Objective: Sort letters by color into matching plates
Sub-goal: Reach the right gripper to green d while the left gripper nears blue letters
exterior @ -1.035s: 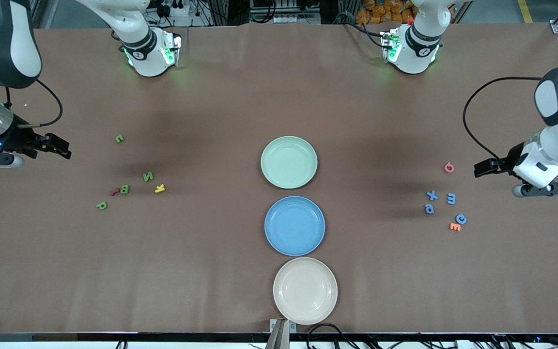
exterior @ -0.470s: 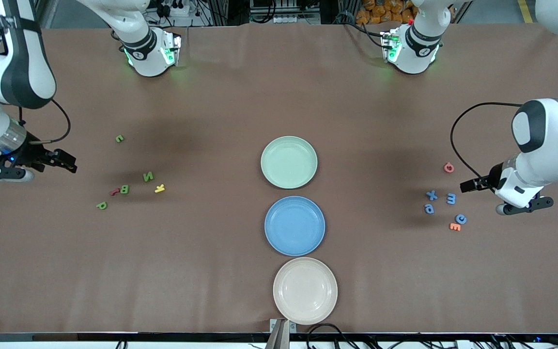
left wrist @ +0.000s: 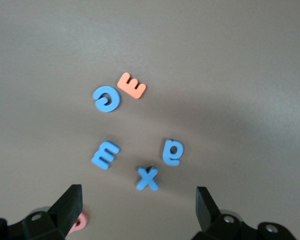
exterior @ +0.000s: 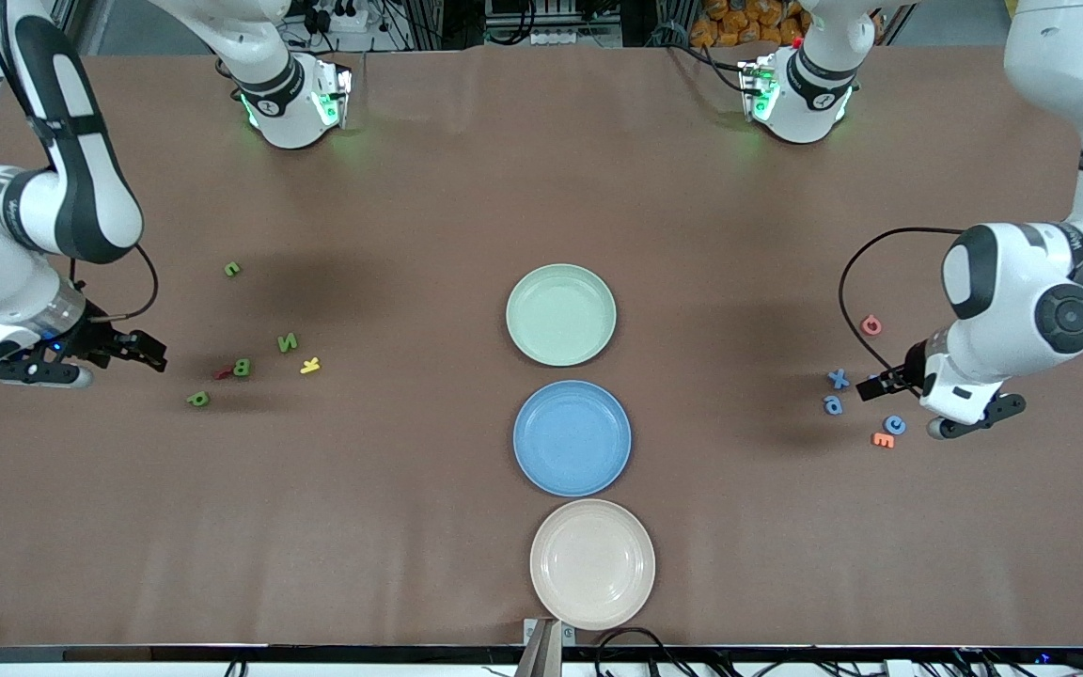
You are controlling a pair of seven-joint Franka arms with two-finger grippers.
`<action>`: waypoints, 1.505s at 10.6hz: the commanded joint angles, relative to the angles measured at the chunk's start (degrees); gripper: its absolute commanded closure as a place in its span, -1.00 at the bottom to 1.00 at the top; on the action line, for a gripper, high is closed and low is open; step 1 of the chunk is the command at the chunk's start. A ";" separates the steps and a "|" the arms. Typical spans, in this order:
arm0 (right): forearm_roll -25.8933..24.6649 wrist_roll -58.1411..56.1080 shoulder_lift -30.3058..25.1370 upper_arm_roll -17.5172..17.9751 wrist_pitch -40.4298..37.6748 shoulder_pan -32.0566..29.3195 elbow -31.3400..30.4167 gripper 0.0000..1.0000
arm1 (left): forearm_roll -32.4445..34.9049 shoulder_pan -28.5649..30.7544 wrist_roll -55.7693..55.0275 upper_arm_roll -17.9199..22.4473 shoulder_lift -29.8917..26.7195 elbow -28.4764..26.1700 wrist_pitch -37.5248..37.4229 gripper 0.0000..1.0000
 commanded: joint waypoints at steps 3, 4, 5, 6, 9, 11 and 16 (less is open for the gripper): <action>0.92 0.79 6.65 0.08 6.30 -0.32 0.64 -0.74 | 5.58 -2.66 -3.84 0.03 7.09 1.24 5.65 -1.00; 1.10 1.66 7.44 0.08 6.48 -0.15 0.98 -0.69 | 6.81 -2.67 -3.84 0.03 8.23 1.85 5.65 -1.00; 1.10 3.58 8.15 0.16 6.49 0.12 1.42 -0.65 | 7.08 -2.67 -3.93 0.03 9.20 2.20 5.65 -1.00; 1.10 5.08 9.20 0.08 6.40 0.55 2.38 -0.63 | 7.08 -2.67 -3.93 0.11 9.73 2.20 5.74 -1.00; 1.36 12.01 12.97 0.16 5.61 0.73 6.43 -0.44 | 9.18 -2.75 -6.03 0.20 12.19 2.29 6.61 -1.00; 1.45 15.37 14.74 0.16 5.61 1.17 8.19 -0.39 | 12.26 -2.75 -9.10 0.03 12.72 2.81 7.50 -1.00; 4.24 26.10 15.18 -0.71 3.34 0.82 9.77 -0.36 | 12.45 -3.72 -11.92 -0.06 14.65 5.18 7.67 -1.00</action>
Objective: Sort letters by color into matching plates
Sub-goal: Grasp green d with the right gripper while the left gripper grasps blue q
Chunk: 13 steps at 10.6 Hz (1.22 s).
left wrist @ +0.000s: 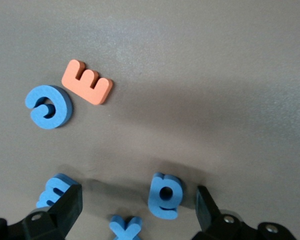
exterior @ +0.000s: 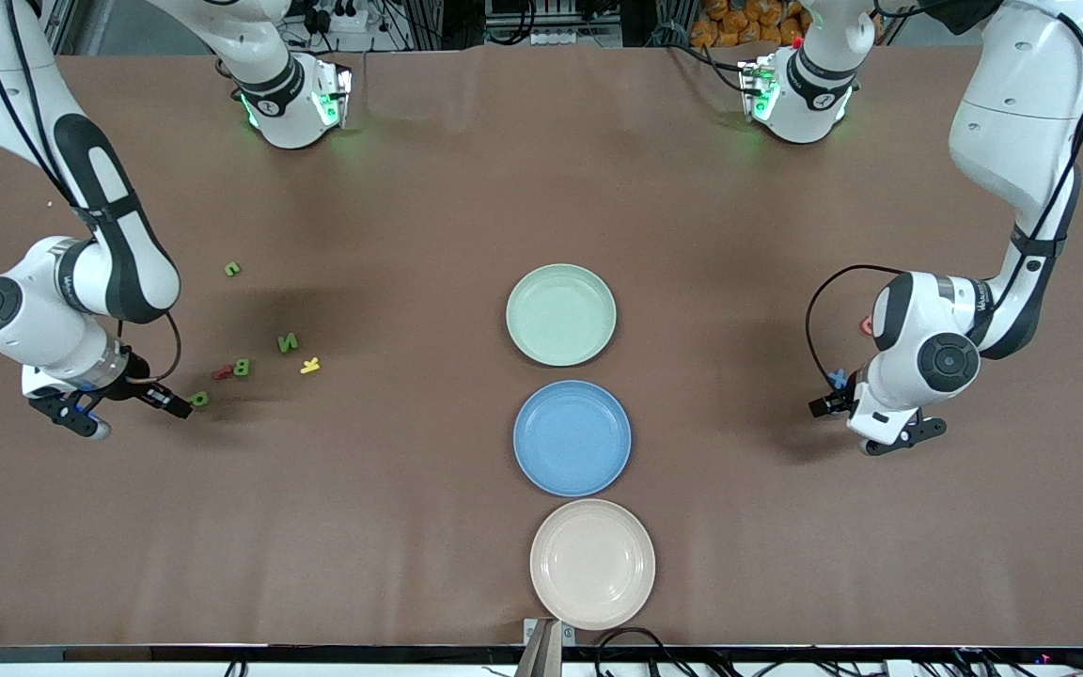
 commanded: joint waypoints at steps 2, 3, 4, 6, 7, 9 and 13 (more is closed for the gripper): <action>10.26 2.68 0.55 -2.76 -5.75 -0.15 3.10 -0.33 | 1.89 -2.24 -5.95 -0.07 3.07 3.79 0.31 -1.00; 11.76 2.76 0.81 -3.04 -5.85 -0.24 3.10 -0.32 | 1.89 -2.34 -6.05 -0.15 3.16 3.88 0.31 -1.00; 12.65 3.03 1.43 -3.13 -5.85 -0.15 3.10 -0.30 | 1.72 -2.16 -6.05 -0.16 3.16 3.97 0.40 -1.00; 12.66 7.30 2.39 -3.04 -5.85 0.38 3.72 -0.26 | 1.19 -1.72 -5.96 -0.24 2.98 4.41 0.40 -1.00; 12.57 9.42 2.57 -3.04 -5.85 0.81 3.98 -0.24 | 1.10 -1.72 -5.96 -0.24 2.98 4.41 0.66 -1.00; 12.48 9.62 3.01 -3.13 -5.85 0.90 3.98 -0.21 | 0.32 -1.37 -5.96 -0.33 2.81 4.41 0.84 -1.00; 11.60 9.62 5.38 -3.13 -5.24 2.05 3.98 -0.17 | -1.54 -1.20 -5.96 -1.20 2.37 3.19 2.78 -1.00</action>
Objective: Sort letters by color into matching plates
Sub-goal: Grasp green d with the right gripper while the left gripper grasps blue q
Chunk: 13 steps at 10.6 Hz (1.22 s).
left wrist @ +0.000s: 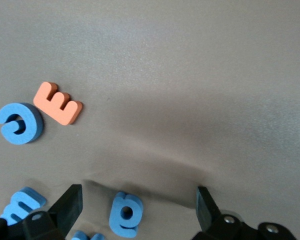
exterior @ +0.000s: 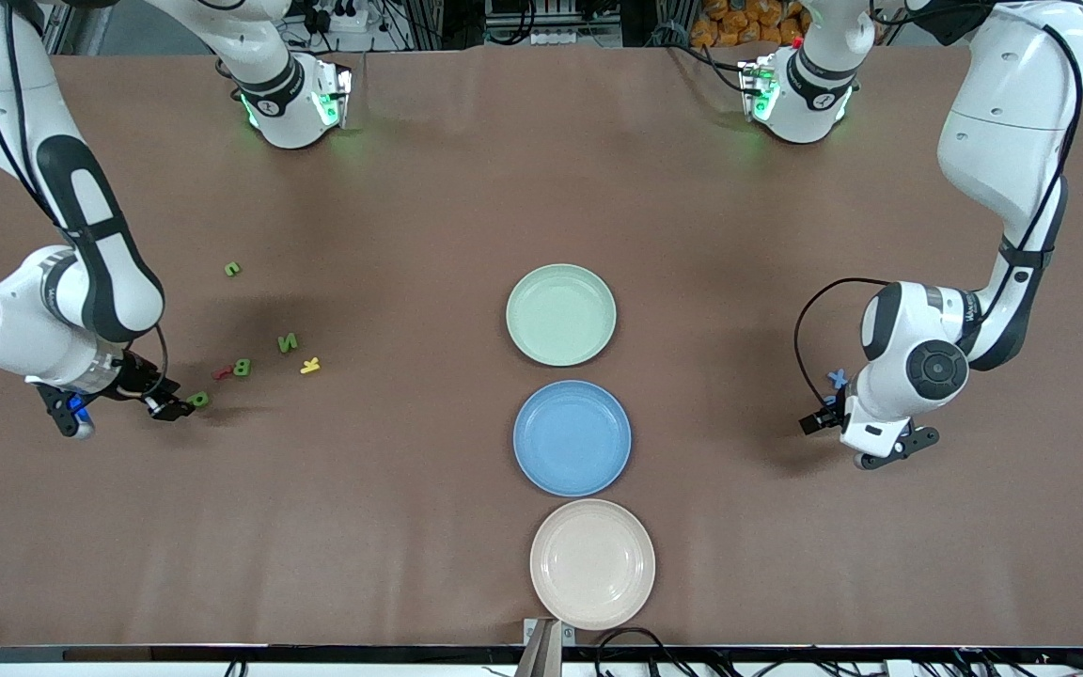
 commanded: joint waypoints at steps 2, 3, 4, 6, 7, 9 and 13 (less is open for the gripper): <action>-2.83 0.95 1.76 -0.09 -0.01 0.68 1.26 -0.12 | -0.90 0.37 -1.20 -1.14 -0.29 -1.63 1.74 -1.00; -3.02 0.95 1.85 -0.09 -0.01 0.77 1.18 -0.09 | -0.99 0.37 -1.11 -1.14 -0.64 -2.51 2.00 -1.00; -3.11 0.95 1.85 -0.09 0.07 0.77 1.09 -0.08 | -0.99 0.89 -1.02 -1.23 -1.16 -3.21 2.01 -1.00; -3.29 1.03 1.85 -0.09 0.07 0.68 1.00 -0.08 | -0.99 4.73 -0.41 -4.46 -1.61 -4.36 2.88 -1.00; -3.29 1.03 1.85 -0.09 0.16 0.68 1.00 -0.06 | -0.99 8.07 -0.23 -7.52 -1.61 -4.97 3.93 -1.00; -3.29 1.03 2.20 -0.09 0.25 0.77 1.09 -0.06 | -0.72 10.91 -0.06 -10.36 -1.96 -5.77 4.20 -1.00; -3.37 1.12 2.73 -0.09 0.51 0.77 1.26 -0.03 | 0.85 10.48 1.08 -10.37 -1.96 -6.38 4.20 -1.00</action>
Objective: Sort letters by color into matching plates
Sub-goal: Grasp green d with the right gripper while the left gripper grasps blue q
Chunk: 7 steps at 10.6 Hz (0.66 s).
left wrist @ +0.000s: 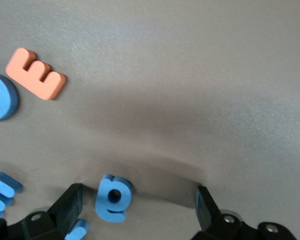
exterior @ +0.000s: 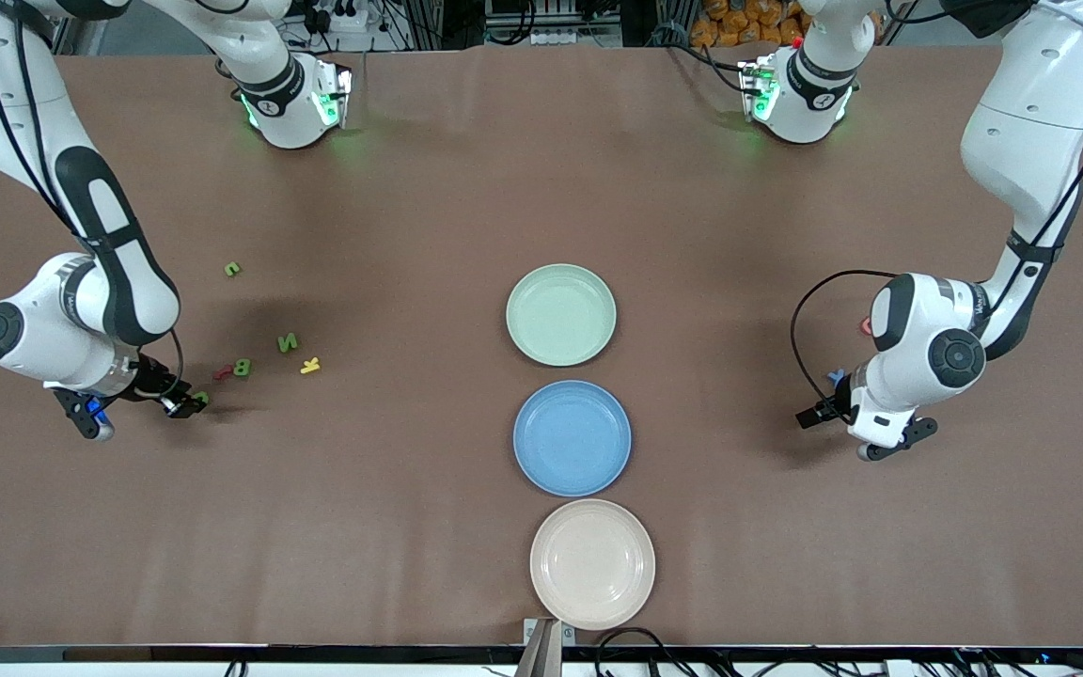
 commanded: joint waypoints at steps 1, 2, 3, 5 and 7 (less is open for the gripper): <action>-0.96 1.21 1.25 -0.04 0.30 0.13 1.16 -0.03 | 2.22 0.10 1.07 -0.43 -1.94 -2.75 0.76 -0.43; -0.96 1.21 1.59 -0.04 0.39 0.13 1.25 -0.02 | 3.02 0.18 1.07 -0.43 -2.38 -2.93 0.68 0.63; -0.96 1.13 1.60 -0.04 1.00 0.13 1.16 -0.01 | 3.02 0.18 1.07 -0.43 -2.73 -2.93 0.68 0.92; -0.96 1.13 2.04 -0.04 1.26 0.22 1.25 0.22 | 3.20 0.18 1.15 -0.35 -2.82 -2.93 0.68 1.00; -2.44 1.13 2.04 -0.04 1.27 0.48 1.25 0.76 | 5.56 0.27 1.24 -0.43 -2.73 -2.75 0.68 1.00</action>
